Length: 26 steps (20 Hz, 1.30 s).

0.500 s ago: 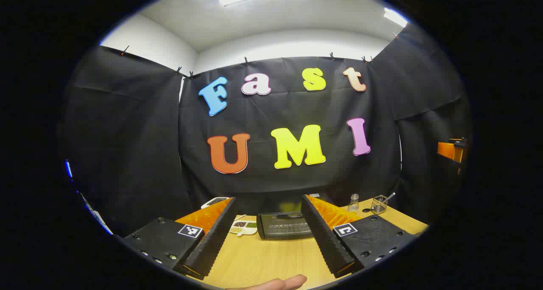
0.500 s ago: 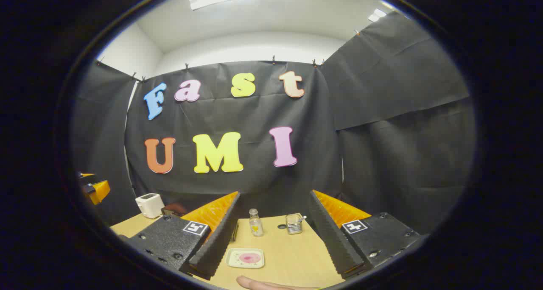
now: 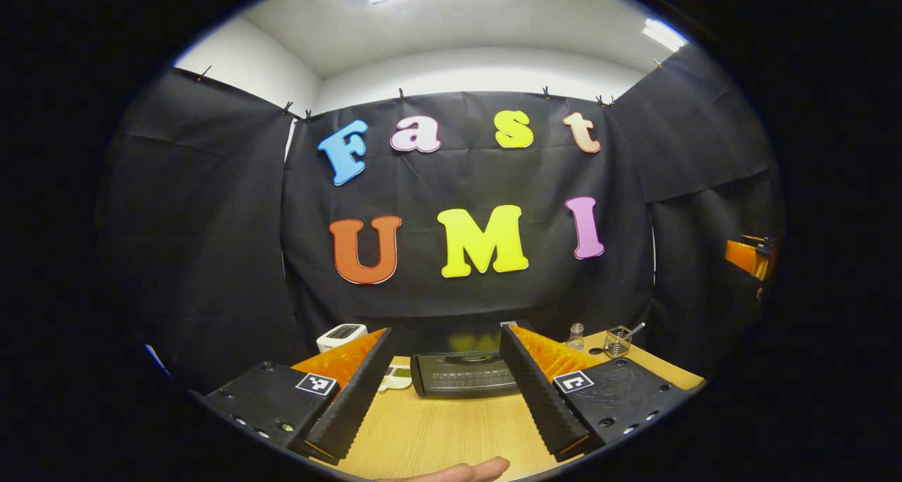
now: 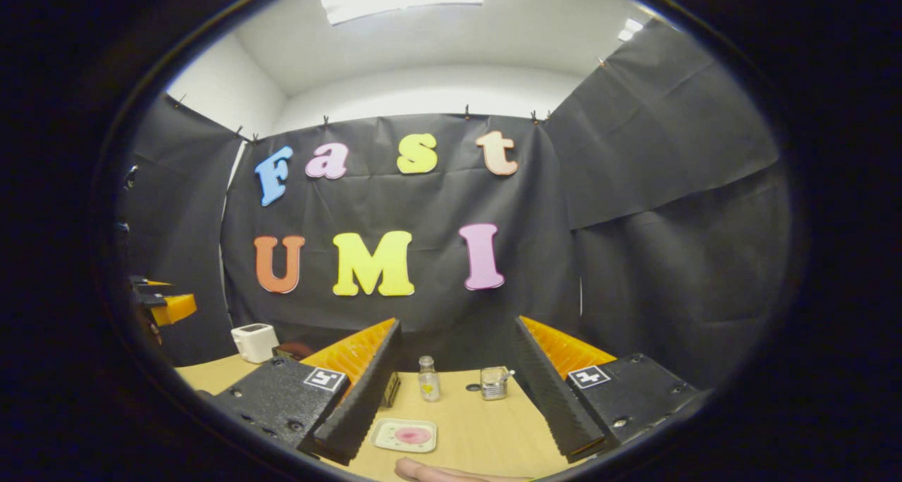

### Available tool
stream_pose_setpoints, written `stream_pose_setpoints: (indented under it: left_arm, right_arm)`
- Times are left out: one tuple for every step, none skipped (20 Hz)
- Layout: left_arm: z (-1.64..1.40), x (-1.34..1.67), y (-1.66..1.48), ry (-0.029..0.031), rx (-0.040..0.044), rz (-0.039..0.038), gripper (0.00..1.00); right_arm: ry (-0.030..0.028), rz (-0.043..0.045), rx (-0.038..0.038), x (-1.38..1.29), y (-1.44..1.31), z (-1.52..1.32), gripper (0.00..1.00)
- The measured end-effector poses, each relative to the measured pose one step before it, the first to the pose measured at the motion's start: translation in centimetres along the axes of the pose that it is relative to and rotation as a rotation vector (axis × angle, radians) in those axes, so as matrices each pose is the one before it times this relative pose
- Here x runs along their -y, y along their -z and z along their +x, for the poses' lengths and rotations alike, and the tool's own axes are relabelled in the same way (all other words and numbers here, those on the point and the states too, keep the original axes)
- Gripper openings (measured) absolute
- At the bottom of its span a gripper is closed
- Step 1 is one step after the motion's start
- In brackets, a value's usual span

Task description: Open the electric oven with the left hand, put the food in, and close the electric oven.

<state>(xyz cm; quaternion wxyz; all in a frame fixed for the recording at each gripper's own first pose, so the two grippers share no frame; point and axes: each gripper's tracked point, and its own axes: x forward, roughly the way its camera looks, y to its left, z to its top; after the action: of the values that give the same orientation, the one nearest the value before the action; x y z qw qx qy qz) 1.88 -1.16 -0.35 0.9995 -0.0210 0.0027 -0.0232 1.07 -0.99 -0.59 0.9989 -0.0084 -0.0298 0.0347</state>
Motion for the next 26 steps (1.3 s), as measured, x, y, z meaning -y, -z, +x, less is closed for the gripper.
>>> stream_pose_setpoints:
  left_arm:
    - [0.550,0.033,-0.129,-0.00352,0.01116,-0.00561,0.96]
    - [0.548,0.253,-0.113,-0.00097,0.01135,-0.00258,0.96]
    - [0.867,0.182,0.066,0.00181,0.00429,0.00343,0.96]
    - [0.810,0.308,0.149,0.00540,0.00174,0.00830,0.96]
    - [1.123,0.302,0.241,0.00387,0.00277,0.00636,0.96]
    - [1.175,0.420,0.201,0.00449,0.00159,0.00182,0.96]
    - [1.270,0.641,0.436,0.00813,-0.01182,-0.00436,0.96]
    - [1.062,0.803,0.795,0.01476,-0.02044,-0.01027,0.96]
    - [1.340,0.799,0.588,0.01856,-0.02029,-0.01562,0.96]
    - [1.298,0.860,0.621,0.02270,-0.01892,-0.01798,0.96]
    - [1.026,0.436,0.315,0.01469,-0.01498,-0.00830,0.96]
    - [1.211,0.597,0.612,0.02543,-0.02210,-0.00192,0.96]
    - [1.268,0.208,0.606,0.01256,-0.02115,-0.00113,0.96]
    - [1.055,-0.205,0.723,-0.00514,-0.02176,-0.00634,0.96]
    - [1.210,-0.261,0.852,-0.00197,-0.02859,-0.01584,0.96]
    - [1.393,-0.186,0.991,-0.00524,-0.03158,-0.02263,0.96]
    - [1.406,-0.080,1.152,-0.00333,-0.03810,-0.01359,0.96]
    - [1.495,-0.144,1.165,-0.00152,-0.03870,-0.00958,0.96]
    - [1.662,-0.052,1.235,-0.00357,-0.03929,-0.00021,0.96]
    - [1.382,-0.255,0.921,-0.00834,-0.03662,0.00277,0.96]
    - [1.433,-0.250,0.759,-0.00442,-0.03285,0.00273,0.96]
    - [1.300,-0.249,0.346,-0.00736,-0.01904,-0.00231,0.96]
    - [1.374,-0.136,0.206,-0.00303,-0.00657,-0.00223,0.96]
    - [1.157,-0.058,0.449,-0.00019,-0.01614,-0.01051,0.96]
    - [0.995,0.006,0.571,0.00546,-0.02529,-0.01668,0.96]
    - [0.892,0.060,0.591,0.00492,-0.02788,-0.01136,0.96]
  right_arm:
    - [-0.00566,-0.00362,-0.00185,0.207,0.251,0.421,0.94]
    - [0.00203,-0.00113,0.00397,0.334,0.036,0.311,0.94]
    - [0.00227,-0.00228,0.00410,0.295,0.036,0.266,0.94]
    - [0.00124,-0.00111,0.00686,0.172,-0.053,0.258,0.94]
    - [0.00011,-0.00186,0.00548,0.046,0.044,0.246,0.94]
    - [-0.00257,-0.00377,0.00211,-0.020,-0.022,0.248,0.94]
    - [-0.00429,-0.00609,0.00145,0.011,0.096,0.281,0.94]
    - [0.00053,-0.00352,0.00514,0.133,-0.134,0.240,0.94]
    - [0.00082,-0.00369,0.00661,0.224,-0.097,0.296,0.94]
    - [0.00309,-0.00442,0.00921,0.203,-0.247,0.264,1.00]
    - [0.00848,-0.00472,0.00896,0.327,-0.157,0.334,0.94]
    - [0.00927,-0.00446,0.01017,0.371,-0.278,0.388,0.94]
    - [0.00599,-0.00352,0.01326,0.275,-0.295,0.404,0.94]
    - [0.00354,-0.00519,0.01144,0.141,-0.395,0.461,0.94]
    - [0.00408,-0.00715,0.00337,0.092,-0.058,0.508,0.94]
    - [0.00140,-0.00362,-0.00139,0.074,0.010,0.587,0.94]
    - [-0.00502,-0.00086,-0.00463,-0.127,0.103,0.527,0.94]
    - [-0.00851,0.00188,-0.00878,-0.216,0.117,0.399,0.94]
    - [-0.00828,0.00384,-0.01051,-0.115,0.359,0.245,0.94]
    - [-0.00798,0.00209,-0.01225,-0.085,0.311,0.283,0.94]
    - [-0.00312,0.00325,-0.01215,0.010,0.406,0.233,0.95]
    - [-0.00263,0.00077,-0.01262,0.061,0.424,0.087,0.96]
    - [-0.00111,0.00163,-0.00901,0.023,0.285,0.141,0.96]
    - [0.00278,0.00620,-0.00381,0.195,0.230,0.071,0.96]
    - [0.00941,0.00677,-0.00512,0.458,0.222,0.134,0.96]
    - [0.02187,0.01081,-0.00949,0.739,0.227,0.246,0.96]
